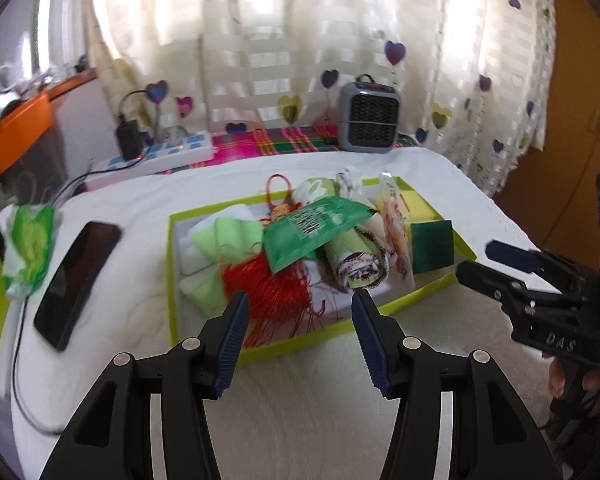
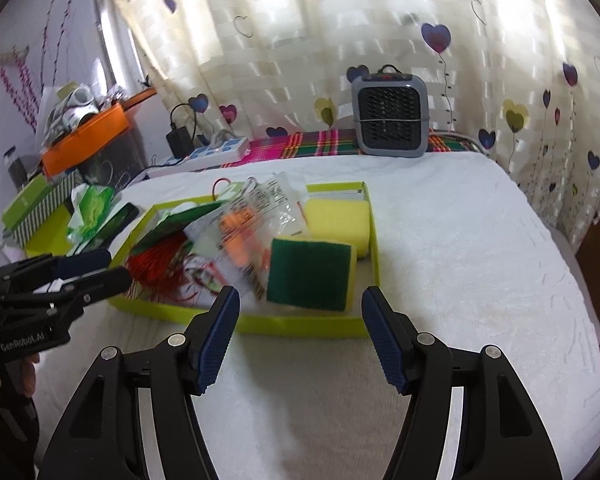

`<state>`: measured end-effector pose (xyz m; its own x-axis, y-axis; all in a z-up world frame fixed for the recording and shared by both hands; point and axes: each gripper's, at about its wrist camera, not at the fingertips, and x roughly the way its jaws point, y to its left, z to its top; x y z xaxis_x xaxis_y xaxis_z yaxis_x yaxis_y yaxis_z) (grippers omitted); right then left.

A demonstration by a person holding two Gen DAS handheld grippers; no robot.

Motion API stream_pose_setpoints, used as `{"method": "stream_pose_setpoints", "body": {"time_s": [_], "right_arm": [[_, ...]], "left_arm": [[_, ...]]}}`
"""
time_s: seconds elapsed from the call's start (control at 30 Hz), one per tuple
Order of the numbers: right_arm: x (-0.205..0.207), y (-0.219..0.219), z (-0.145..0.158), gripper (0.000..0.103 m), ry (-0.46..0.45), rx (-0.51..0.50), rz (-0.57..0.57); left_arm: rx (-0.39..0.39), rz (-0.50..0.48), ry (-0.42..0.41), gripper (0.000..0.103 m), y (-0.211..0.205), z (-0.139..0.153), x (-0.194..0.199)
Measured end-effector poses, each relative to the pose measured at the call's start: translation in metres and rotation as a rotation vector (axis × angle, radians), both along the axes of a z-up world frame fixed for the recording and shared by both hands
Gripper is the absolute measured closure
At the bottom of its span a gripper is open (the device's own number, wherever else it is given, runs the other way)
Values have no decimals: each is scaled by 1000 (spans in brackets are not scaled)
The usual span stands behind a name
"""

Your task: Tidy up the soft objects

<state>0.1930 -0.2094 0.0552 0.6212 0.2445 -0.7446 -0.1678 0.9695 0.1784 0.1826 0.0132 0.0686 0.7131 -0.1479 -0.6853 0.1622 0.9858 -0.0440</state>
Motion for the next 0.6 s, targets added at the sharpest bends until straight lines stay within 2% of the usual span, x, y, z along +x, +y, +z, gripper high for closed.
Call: {"method": "stream_pose_setpoints", "body": {"time_s": [0.2, 0.33, 0.6], "right_arm": [[-17, 6, -4, 39, 23, -20, 13], [-27, 10, -11, 39, 61, -51, 19], [-45, 18, -26, 39, 106, -137, 47]], "left_arm": [[16, 65, 0, 51, 1, -4, -24], [-10, 79, 45, 51, 1, -16, -38], [8, 84, 113, 51, -10, -46, -49]]}}
